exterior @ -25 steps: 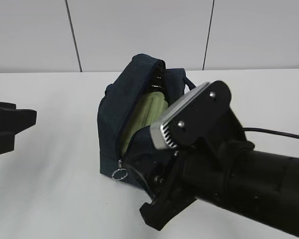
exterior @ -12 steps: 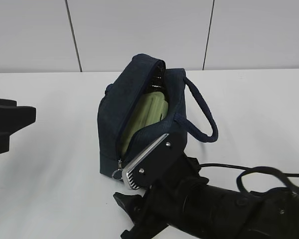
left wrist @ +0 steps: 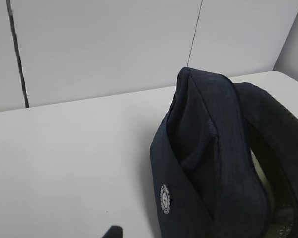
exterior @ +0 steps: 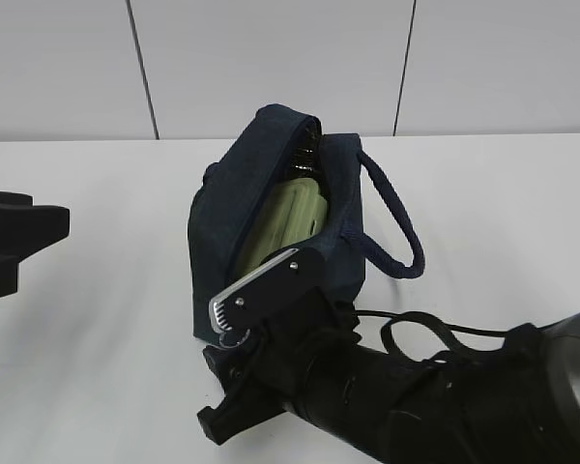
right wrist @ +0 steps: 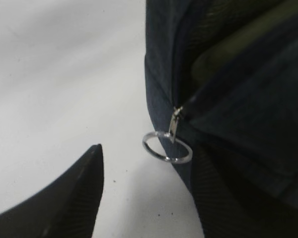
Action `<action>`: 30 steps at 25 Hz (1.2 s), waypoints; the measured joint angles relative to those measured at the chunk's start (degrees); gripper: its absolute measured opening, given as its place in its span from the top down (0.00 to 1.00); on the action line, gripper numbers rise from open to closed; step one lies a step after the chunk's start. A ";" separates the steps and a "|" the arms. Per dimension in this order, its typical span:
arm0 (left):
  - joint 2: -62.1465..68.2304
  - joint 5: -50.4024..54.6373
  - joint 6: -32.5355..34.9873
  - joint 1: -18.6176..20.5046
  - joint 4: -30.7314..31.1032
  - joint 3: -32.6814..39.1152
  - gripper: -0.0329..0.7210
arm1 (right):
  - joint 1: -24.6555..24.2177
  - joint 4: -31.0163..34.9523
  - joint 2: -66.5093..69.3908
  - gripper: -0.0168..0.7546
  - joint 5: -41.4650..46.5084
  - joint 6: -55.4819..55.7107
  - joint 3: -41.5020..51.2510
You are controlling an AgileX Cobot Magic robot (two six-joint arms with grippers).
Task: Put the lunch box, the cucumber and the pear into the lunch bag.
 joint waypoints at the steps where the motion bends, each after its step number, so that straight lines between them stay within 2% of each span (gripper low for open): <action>1: 0.00 0.00 0.00 0.00 -0.06 0.00 0.57 | 0.05 0.43 0.00 0.41 0.25 0.00 -0.38; 10: 0.00 0.00 0.00 0.00 -0.91 0.00 0.57 | 0.05 1.92 2.81 0.41 4.13 0.00 -1.96; 30: 0.00 0.00 0.00 0.00 -1.26 0.00 0.59 | 0.05 1.85 4.83 0.41 3.14 -0.13 -4.40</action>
